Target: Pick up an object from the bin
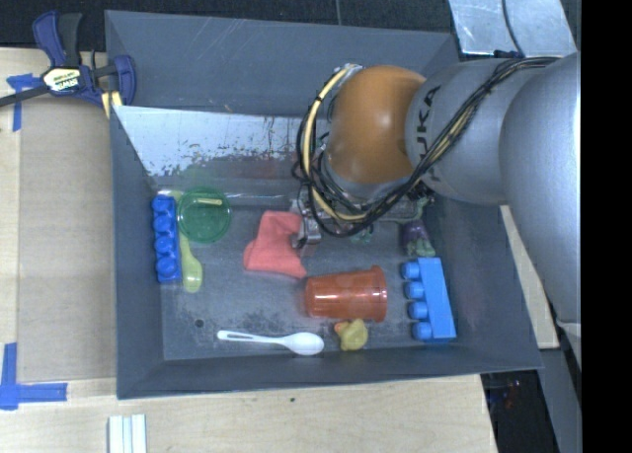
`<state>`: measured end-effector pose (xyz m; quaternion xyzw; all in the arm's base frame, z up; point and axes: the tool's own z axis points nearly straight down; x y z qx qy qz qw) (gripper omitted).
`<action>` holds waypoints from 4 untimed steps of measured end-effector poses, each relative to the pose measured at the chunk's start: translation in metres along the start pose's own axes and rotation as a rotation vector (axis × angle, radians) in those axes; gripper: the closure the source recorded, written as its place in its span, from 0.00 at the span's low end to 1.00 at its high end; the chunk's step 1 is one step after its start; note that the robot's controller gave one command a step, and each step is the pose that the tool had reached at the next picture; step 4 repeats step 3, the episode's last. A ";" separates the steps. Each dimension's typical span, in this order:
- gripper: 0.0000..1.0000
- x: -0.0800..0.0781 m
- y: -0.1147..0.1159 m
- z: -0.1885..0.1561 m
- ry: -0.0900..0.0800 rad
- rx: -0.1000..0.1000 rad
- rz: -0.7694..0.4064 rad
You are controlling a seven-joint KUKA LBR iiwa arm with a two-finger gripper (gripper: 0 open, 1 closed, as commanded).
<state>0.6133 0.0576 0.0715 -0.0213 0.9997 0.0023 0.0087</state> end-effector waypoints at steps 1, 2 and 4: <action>1.00 0.000 0.000 0.000 0.000 0.000 0.000; 1.00 0.018 0.007 -0.058 0.006 0.000 -0.029; 1.00 0.018 -0.023 -0.135 0.005 0.000 0.001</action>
Offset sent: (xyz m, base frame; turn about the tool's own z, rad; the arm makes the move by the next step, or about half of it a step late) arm -0.0439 0.0154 0.1505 -0.0727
